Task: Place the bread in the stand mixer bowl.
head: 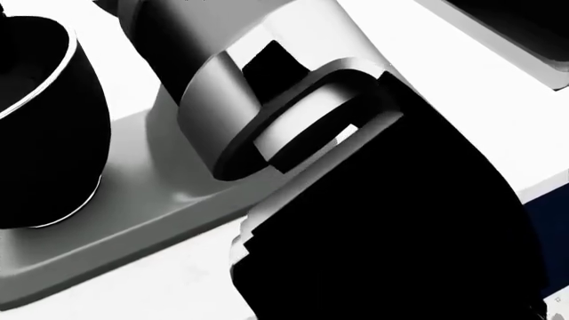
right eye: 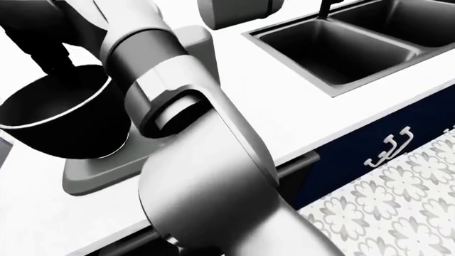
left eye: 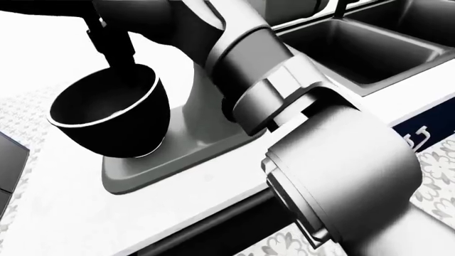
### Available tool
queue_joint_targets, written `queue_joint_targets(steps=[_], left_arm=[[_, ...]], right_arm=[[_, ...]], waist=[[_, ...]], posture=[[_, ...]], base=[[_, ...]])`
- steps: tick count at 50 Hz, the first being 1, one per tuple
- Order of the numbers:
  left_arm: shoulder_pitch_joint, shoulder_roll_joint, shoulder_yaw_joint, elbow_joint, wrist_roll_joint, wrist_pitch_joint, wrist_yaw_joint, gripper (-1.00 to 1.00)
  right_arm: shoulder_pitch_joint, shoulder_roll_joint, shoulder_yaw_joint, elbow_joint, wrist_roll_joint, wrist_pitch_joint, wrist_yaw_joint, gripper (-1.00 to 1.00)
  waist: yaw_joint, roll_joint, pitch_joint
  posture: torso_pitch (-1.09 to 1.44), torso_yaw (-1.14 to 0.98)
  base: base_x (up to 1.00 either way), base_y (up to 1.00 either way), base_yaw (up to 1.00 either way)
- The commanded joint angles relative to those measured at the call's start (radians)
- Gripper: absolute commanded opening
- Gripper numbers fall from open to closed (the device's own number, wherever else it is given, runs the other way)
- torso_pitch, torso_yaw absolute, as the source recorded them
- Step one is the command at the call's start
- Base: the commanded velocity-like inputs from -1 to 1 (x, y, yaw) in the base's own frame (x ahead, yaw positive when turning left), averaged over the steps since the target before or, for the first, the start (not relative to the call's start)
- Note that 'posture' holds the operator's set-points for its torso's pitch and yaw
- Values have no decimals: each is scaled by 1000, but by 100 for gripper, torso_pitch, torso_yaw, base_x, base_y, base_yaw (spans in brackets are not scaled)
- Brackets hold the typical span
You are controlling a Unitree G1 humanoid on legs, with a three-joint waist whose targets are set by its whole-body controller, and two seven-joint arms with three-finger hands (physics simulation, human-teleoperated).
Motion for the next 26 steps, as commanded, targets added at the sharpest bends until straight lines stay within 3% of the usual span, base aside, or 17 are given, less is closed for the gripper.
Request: queue_joint_targets(steps=[1, 26], left_arm=[[-18, 31, 16, -32, -3, -25, 2, 100], [-21, 19, 6, -50, 2, -19, 1, 100]], right_arm=[[-32, -8, -5, -33, 43, -4, 0, 100], [-73, -55, 8, -85, 229, -29, 202, 100]], waist=[[-1, 15, -22], [-6, 19, -17]], posture=[[0, 0], [0, 0]], base=[[0, 0, 0], [0, 0, 0]])
